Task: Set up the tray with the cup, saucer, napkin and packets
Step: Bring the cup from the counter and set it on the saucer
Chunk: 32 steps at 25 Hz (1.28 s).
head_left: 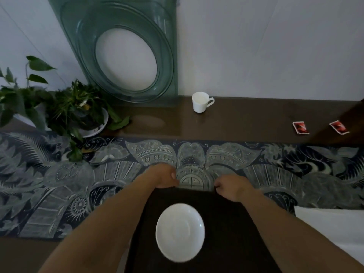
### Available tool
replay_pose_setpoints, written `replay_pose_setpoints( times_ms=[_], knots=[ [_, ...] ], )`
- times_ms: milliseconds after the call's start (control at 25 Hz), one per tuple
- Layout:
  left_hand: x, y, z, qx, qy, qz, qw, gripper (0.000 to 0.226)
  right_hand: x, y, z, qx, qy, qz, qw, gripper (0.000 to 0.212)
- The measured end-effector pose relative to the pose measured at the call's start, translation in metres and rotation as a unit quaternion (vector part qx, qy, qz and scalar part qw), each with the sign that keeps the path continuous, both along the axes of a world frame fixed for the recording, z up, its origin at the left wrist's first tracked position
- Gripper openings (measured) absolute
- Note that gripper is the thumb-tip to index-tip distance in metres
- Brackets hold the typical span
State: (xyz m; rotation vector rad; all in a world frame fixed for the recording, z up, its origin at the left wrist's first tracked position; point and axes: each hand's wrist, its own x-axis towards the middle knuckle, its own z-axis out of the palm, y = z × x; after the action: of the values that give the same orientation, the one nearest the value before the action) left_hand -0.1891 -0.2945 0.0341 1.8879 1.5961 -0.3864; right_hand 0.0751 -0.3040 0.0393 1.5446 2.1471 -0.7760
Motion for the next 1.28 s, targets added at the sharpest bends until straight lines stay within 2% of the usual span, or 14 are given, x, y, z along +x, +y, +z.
replay_pose_setpoints(
  times_ms=[200,600,720,840,920,1080,1280],
  knots=[
    [0.022,0.112,0.011,0.000,0.065,-0.041,0.997,0.044,0.001,0.103,0.006,0.026,-0.047,0.014,0.998,0.035],
    [0.038,0.273,0.028,0.085,0.131,-0.044,0.987,0.049,-0.012,0.273,0.029,0.140,-0.108,0.010,0.984,0.037],
    [0.042,0.306,0.022,0.129,0.130,-0.019,0.983,0.066,-0.015,0.307,0.021,0.192,-0.100,0.002,0.976,0.035],
    [0.045,0.331,0.008,0.135,0.073,0.020,0.988,0.105,-0.021,0.328,0.005,0.226,-0.065,-0.009,0.972,0.048],
    [0.050,0.340,0.000,0.142,0.049,0.026,0.988,0.116,-0.027,0.337,-0.004,0.236,-0.052,0.004,0.970,0.052],
    [0.055,0.344,-0.017,0.167,0.032,0.017,0.985,0.100,-0.033,0.342,-0.015,0.279,-0.034,0.009,0.960,0.030],
    [0.056,0.331,-0.012,0.162,0.000,0.026,0.986,0.093,-0.031,0.327,-0.007,0.285,-0.035,-0.006,0.958,0.024]
  ],
)
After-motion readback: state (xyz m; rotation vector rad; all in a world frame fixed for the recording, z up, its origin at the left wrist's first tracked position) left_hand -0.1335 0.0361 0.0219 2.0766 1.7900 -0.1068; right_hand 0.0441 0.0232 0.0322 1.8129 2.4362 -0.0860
